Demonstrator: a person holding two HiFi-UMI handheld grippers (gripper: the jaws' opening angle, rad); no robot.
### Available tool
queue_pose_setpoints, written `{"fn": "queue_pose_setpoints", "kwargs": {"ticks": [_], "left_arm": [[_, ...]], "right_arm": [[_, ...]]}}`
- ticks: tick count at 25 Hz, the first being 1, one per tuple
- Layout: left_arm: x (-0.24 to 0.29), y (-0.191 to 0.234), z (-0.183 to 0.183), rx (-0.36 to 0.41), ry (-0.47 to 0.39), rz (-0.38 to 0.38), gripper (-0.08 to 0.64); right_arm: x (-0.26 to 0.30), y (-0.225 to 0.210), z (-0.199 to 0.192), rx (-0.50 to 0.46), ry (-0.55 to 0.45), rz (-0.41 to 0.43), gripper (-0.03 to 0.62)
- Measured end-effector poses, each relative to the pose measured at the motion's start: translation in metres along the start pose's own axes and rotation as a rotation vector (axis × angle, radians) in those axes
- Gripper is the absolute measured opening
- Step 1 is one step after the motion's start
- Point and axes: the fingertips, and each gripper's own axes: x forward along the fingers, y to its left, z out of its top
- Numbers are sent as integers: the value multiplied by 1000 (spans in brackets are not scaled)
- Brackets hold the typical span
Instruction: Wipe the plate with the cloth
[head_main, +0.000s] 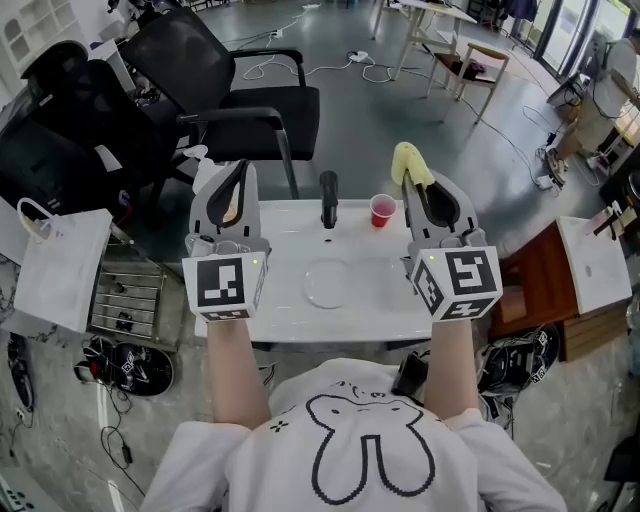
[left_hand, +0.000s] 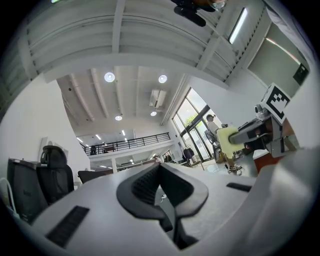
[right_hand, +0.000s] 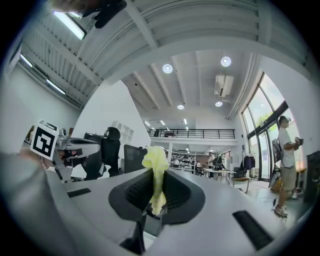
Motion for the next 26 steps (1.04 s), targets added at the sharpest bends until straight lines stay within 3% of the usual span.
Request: {"fn": "queue_pose_setpoints", "kwargs": {"ticks": [8,26], "left_arm": [[-6,0,14,31,-24,11,9],[-10,3,14,-7,-26,-5,9]], "right_arm": [[-6,0,7,-33,-10,-4,51],[-13,8,11,-74,-32,-8,51]]}}
